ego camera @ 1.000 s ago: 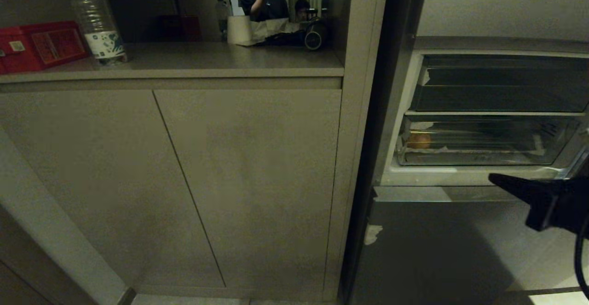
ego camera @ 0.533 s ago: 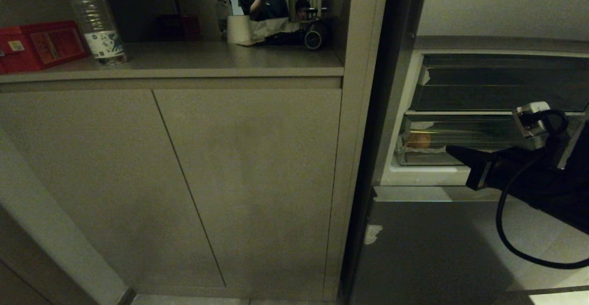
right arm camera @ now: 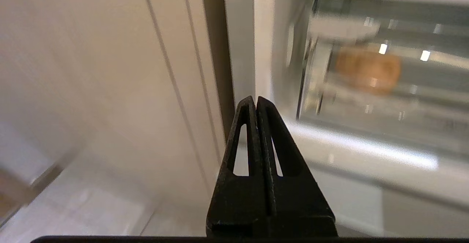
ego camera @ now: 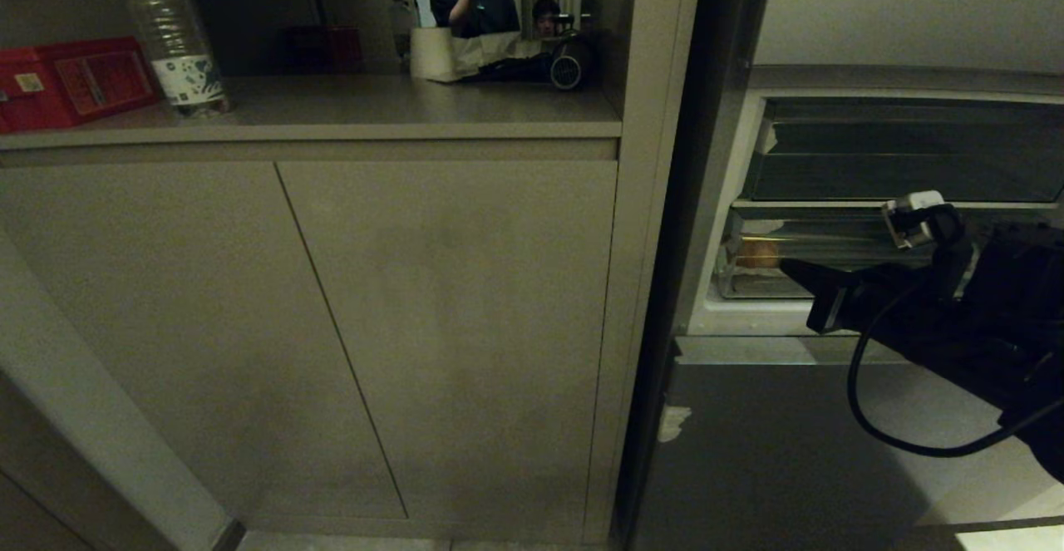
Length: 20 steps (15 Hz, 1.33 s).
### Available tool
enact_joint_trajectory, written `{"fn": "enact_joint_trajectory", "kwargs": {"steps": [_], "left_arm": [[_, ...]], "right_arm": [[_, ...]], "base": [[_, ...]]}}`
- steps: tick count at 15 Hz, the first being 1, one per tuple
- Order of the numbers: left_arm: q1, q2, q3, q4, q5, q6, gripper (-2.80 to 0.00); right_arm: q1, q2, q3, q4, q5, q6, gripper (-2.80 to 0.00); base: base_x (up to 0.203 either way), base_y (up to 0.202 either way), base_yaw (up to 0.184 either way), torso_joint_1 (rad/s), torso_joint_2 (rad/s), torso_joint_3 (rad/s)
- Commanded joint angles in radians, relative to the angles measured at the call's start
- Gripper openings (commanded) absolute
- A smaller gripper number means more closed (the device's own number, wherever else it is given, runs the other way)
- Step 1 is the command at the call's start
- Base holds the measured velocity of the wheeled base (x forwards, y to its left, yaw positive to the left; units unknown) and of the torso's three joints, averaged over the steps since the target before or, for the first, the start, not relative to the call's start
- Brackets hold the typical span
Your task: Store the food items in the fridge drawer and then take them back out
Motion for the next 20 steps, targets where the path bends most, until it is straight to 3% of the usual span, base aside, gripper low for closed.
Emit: {"fn": "enact_joint_trajectory", "kwargs": {"steps": [1,2,12,16,20], "left_arm": [[0.0,0.002,-0.001,-0.001,0.0,0.0,-2.8],[0.0,0.002,0.0,0.0,0.0,0.0,-2.8],[0.0,0.002,0.0,0.0,0.001,0.0,-2.8],[0.0,0.002,-0.001,0.0,0.001,0.0,-2.8],[0.0,0.002,-0.001,-0.001,0.0,0.0,-2.8]], "right_arm": [[0.012,0.068,0.0,-0.045,0.0,0.001,-2.8],[0.017,0.073,-0.002,-0.046,0.0,0.0,0.0],[0.027,0.223,-0.173,-0.047,-0.051,0.0,0.0],[0.027,0.263,-0.201,-0.047,-0.184,-0.031,0.0],[0.027,0.275,-0.222,-0.047,-0.256,-0.025,0.0]], "base": [[0.0,0.0,0.0,0.0,0.0,0.0],[0.0,0.0,0.0,0.0,0.0,0.0],[0.0,0.0,0.0,0.0,0.0,0.0],[0.0,0.0,0.0,0.0,0.0,0.0],[0.0,0.0,0.0,0.0,0.0,0.0]]}}
